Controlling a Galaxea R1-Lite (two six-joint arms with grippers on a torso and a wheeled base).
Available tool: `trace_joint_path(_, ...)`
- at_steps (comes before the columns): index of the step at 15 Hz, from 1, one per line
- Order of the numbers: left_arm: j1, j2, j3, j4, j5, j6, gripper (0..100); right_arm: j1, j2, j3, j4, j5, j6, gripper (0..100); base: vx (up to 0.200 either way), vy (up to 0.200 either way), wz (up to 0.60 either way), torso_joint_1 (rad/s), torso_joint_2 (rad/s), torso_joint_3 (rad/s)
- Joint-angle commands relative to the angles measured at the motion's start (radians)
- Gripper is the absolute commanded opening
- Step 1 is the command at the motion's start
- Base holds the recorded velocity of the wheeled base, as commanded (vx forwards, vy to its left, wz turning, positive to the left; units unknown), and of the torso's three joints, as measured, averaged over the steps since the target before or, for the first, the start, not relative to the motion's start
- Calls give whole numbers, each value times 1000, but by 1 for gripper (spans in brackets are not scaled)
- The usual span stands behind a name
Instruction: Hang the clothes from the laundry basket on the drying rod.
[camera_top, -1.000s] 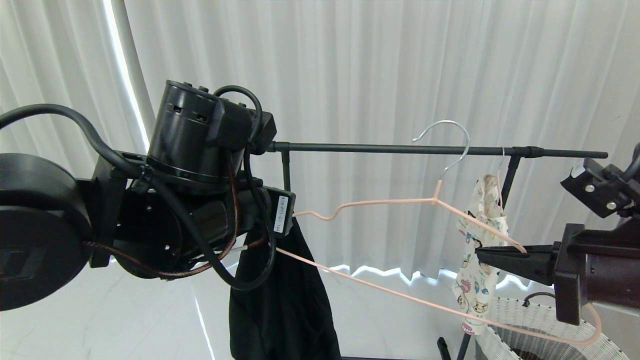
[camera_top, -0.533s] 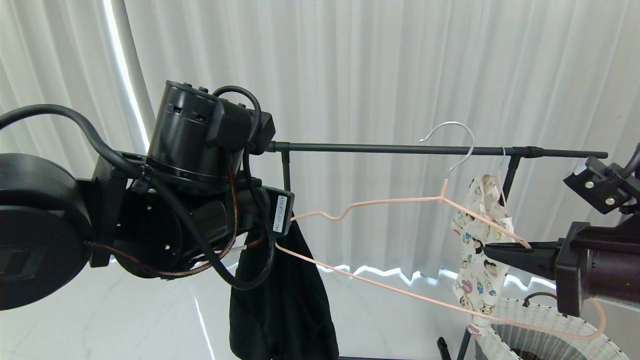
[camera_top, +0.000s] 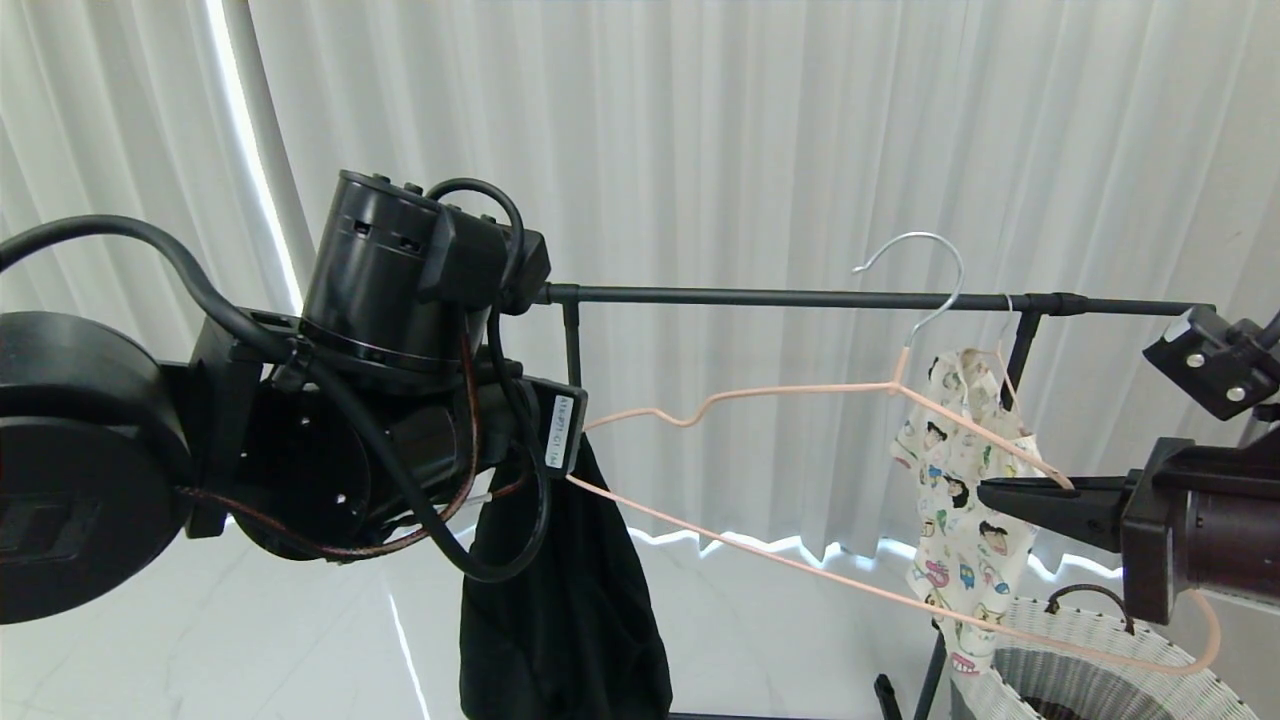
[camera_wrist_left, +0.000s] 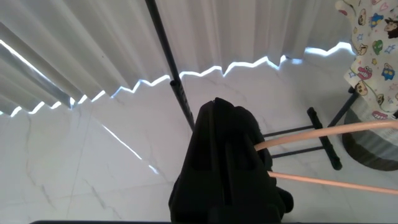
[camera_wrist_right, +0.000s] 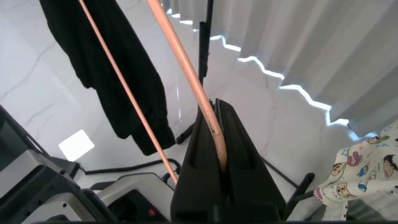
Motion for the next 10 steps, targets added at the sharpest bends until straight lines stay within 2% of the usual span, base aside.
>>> trace_joint_path(1, -3, -2, -2, 0, 1, 0, 0, 0, 1, 0, -1, 2, -1, 0, 0, 0, 0, 0, 0, 0)
trace_joint_path(5, -18, -3, -5, 0, 1, 0, 0, 4, 21, -14, -2, 3, -4, 0, 0, 0, 0, 0, 0, 0)
trace_joint_path(10, -43, -3, -10, 0, 1, 0, 0, 64, 73, -50, -2, 3, -26, 0, 0, 0, 0, 0, 0, 0)
